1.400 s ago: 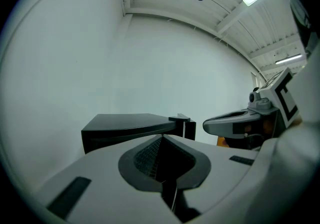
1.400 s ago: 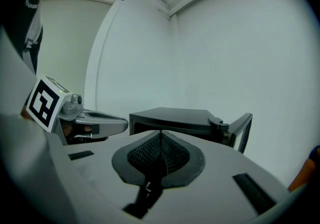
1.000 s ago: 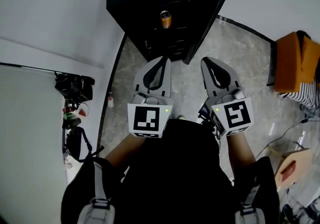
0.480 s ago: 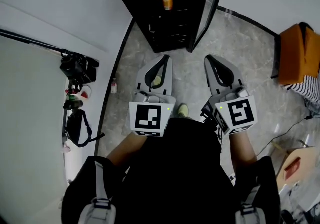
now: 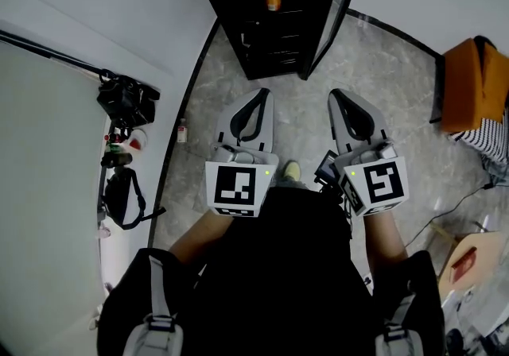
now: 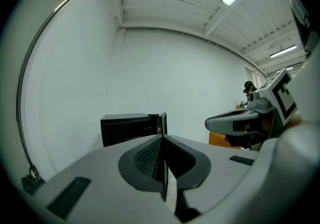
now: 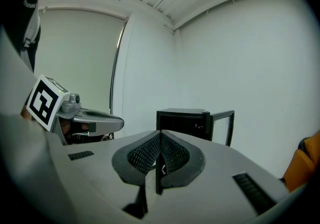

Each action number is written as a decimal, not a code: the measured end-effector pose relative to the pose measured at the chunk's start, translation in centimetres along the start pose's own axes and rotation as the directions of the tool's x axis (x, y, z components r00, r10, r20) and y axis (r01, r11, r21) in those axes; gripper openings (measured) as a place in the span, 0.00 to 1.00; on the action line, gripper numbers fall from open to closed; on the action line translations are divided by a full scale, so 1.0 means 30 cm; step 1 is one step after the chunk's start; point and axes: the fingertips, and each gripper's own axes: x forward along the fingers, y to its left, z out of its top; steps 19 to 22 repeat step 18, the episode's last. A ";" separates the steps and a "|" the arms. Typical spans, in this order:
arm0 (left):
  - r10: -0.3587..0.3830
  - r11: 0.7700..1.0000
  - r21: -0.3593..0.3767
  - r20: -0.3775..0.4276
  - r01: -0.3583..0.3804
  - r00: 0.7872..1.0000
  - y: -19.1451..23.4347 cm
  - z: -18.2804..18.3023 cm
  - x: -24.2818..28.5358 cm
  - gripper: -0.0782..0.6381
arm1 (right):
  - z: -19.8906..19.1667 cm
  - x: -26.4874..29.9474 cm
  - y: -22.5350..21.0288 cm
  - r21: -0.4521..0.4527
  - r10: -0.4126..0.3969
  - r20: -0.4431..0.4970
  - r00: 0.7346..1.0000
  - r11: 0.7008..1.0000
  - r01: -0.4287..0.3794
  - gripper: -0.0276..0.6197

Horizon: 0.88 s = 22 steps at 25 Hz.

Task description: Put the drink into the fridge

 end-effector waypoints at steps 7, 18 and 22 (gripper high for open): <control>0.014 1.000 0.007 -0.007 -0.014 1.000 0.062 -0.018 -0.059 0.12 | -0.004 0.015 0.052 -0.007 -0.001 -0.009 1.000 1.000 0.000 0.07; -0.002 1.000 0.017 -0.006 0.002 1.000 0.004 -0.017 -0.054 0.12 | -0.015 -0.015 0.022 -0.001 -0.003 -0.017 1.000 1.000 0.003 0.07; -0.002 1.000 0.017 -0.006 0.002 1.000 0.004 -0.017 -0.054 0.12 | -0.015 -0.015 0.022 -0.001 -0.003 -0.017 1.000 1.000 0.003 0.07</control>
